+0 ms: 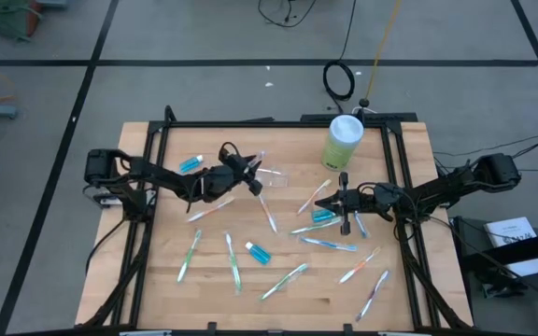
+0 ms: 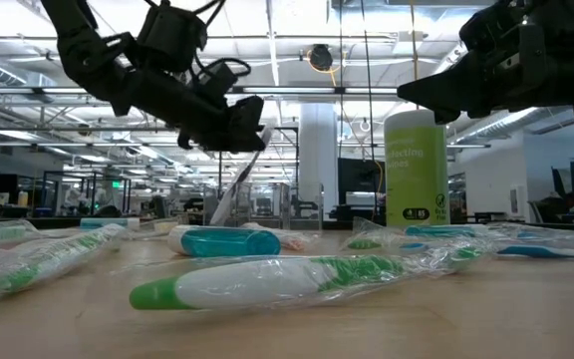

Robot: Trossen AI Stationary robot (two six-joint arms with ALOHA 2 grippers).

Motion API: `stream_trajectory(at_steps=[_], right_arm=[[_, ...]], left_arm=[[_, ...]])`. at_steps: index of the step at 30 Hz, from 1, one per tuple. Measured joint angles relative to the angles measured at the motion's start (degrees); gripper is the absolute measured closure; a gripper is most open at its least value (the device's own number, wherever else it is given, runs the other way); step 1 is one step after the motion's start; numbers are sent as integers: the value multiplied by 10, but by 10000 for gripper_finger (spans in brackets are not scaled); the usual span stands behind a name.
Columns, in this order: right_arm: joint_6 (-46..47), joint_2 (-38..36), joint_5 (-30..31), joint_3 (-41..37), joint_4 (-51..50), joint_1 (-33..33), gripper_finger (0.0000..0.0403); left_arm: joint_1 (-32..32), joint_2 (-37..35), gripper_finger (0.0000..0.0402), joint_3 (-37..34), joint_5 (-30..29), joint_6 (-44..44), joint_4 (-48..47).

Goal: Pick & Place toothbrushing station
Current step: Put the purple toothbrush into the transparent organizer, then put the blue mouthwash into the transparent organizer

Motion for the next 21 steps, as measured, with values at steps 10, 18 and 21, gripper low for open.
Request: stream_trajectory(at_steps=[10,18,21], right_arm=[[0,0,0,0,0,0,403],[0,0,0,0,0,0,403],[0,0,0,0,0,0,403]], left_arm=[[-29,-133,254,0,-30,20,-140],[-44,-240,254,0,82,50,-228],[-44,-267,254,0,163,53,-232]])
